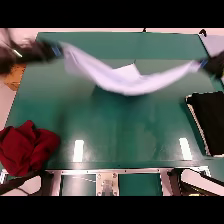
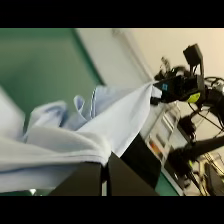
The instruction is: Fold the shirts.
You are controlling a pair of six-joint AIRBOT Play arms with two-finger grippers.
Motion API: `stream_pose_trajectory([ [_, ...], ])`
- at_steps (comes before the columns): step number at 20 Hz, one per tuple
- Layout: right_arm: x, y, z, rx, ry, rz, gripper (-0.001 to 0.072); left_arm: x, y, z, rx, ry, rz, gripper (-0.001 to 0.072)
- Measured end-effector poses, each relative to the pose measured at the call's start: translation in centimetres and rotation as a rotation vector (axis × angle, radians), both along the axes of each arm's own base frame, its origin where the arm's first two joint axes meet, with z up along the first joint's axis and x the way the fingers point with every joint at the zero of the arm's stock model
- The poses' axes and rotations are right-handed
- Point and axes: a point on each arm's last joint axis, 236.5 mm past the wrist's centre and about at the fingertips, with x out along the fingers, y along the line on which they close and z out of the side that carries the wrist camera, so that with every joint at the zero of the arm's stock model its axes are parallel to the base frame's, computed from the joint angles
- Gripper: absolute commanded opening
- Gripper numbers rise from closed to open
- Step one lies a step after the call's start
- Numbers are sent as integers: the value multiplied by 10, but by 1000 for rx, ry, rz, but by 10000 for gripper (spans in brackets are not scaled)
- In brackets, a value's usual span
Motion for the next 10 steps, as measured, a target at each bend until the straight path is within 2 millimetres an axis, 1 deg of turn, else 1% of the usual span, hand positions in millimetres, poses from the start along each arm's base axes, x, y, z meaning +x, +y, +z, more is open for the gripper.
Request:
stream_pose_trajectory([
  [1, -8, 4, 56, -11, -145, -1, 13, -16, 5, 60, -21, -150, 35, 26],
  [2, -20, 8, 106, -31, -275, -14, 12, -36, 9, 111, -27, -285, 72, 26],
  [3, -37, 9, 156, -66, -410, -44, 13, -59, 12, 157, -28, -414, 118, 26],
  [4, -54, 11, 197, -104, -527, -82, 13, -88, 15, 201, -22, -544, 174, 25],
  [5, -75, 14, 236, -154, -638, -127, 13, -114, 17, 235, -14, -654, 230, 26],
  [6, -93, 16, 266, -199, -728, -173, 12, -141, 18, 264, -1, -749, 291, 26],
  [7, -111, 20, 291, -247, -806, -222, 13, -163, 20, 285, 14, -819, 353, 26],
  [8, -125, 23, 310, -284, -868, -265, 12, -179, 23, 300, 27, -864, 409, 26],
  [9, -137, 26, 323, -319, -913, -302, 13, -190, 26, 310, 37, -891, 456, 26],
  [10, -145, 29, 332, -342, -944, -327, 12, -197, 29, 315, 51, -903, 498, 26],
])
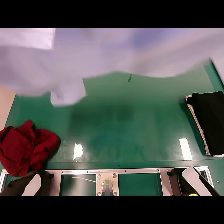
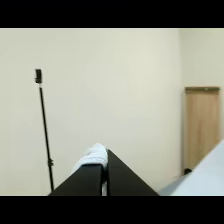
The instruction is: Fold the shirts.
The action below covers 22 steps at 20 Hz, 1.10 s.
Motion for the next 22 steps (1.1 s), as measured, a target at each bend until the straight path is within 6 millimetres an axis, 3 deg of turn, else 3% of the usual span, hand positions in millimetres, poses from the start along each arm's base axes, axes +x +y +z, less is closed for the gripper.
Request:
stream_pose_trajectory([
  [3, -9, 0, 11, -18, -41, -48, 13, 1, 12, -2, -3, 32, 96, 26],
  [5, -1, -11, 3, -7, -12, -64, 13, 22, 19, -22, 5, 120, 122, 26],
  [7, 16, -28, -17, 28, 53, -63, 14, 63, 28, -65, 14, 284, 118, 26],
  [9, 47, -46, -55, 79, 163, -42, 13, 109, 37, -124, 3, 482, 81, 26],
  [11, 93, -61, -115, 135, 310, -20, 13, 160, 42, -203, -18, 696, 28, 26],
  [15, 197, -71, -290, 239, 658, -12, 12, 243, 32, -362, -58, 1015, -42, 26],
  [18, 254, -75, -426, 293, 888, -32, 12, 294, 38, -468, -120, 1197, -10, 26],
  [20, 278, -76, -503, 323, 1013, -31, 12, 318, 46, -523, -165, 1280, 27, 26],
  [22, 297, -79, -551, 362, 1080, -25, 13, 335, 53, -565, -188, 1339, 57, 26],
])
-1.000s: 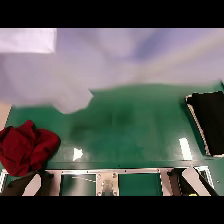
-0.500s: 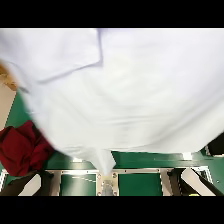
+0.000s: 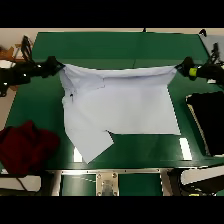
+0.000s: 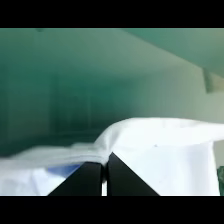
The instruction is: Fold the shirts.
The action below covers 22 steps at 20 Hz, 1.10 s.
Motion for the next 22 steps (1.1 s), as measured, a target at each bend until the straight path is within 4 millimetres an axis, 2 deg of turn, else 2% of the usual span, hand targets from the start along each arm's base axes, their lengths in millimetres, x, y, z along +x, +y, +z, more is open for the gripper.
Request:
stream_pose_trajectory([
  [2, 18, -2, -34, 35, 36, 2, 13, 16, 4, -21, -3, 21, 18, 26],
  [4, 35, -4, -42, 56, 27, 3, 13, 32, 9, -28, 0, 14, 35, 26],
  [6, 49, -7, -41, 56, 5, 8, 13, 44, 12, -24, 5, -8, 42, 26],
  [8, 61, -9, -29, 54, -32, 11, 13, 53, 13, -14, 8, -38, 45, 26],
  [12, 71, -12, -14, 45, -72, 22, 13, 62, 14, -1, 13, -72, 41, 26],
  [17, 60, -15, -12, 70, -49, 69, 12, 49, 3, -6, 26, -39, -43, 26],
  [20, 35, -20, -19, 93, 17, 142, 12, 26, -5, -24, 62, 48, -132, 26],
  [22, 13, -23, -33, 89, 96, 187, 12, 10, -3, -41, 106, 129, -174, 26],
])
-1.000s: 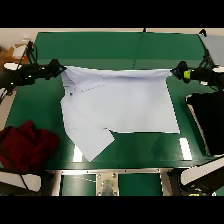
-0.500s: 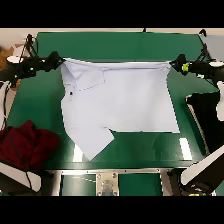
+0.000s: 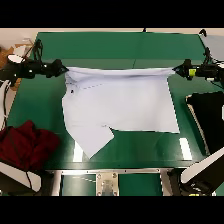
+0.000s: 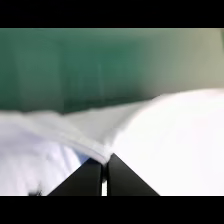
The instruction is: Fold the shirts.
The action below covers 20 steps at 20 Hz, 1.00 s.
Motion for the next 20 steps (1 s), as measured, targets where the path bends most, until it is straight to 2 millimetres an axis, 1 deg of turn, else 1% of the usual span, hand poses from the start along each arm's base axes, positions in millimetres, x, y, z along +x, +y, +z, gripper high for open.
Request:
stream_pose_trajectory([
  [3, -33, 0, -28, -13, 122, 64, 12, -23, 9, -23, 76, 113, -33, 26],
  [6, -62, 4, -57, -1, 232, 97, 12, -40, 12, -40, 111, 196, -51, 27],
  [9, -82, 9, -77, 14, 301, 118, 12, -57, 13, -58, 120, 265, -61, 27],
  [11, -88, 11, -83, 19, 320, 125, 13, -66, 13, -66, 121, 299, -67, 27],
  [13, -91, 12, -85, 20, 329, 130, 13, -71, 11, -70, 113, 318, -70, 27],
  [16, -91, 11, -86, 15, 329, 129, 13, -71, 4, -67, 71, 324, -64, 27],
  [20, -85, 3, -79, 6, 314, 110, 13, -71, -3, -63, 31, 326, -65, 26],
])
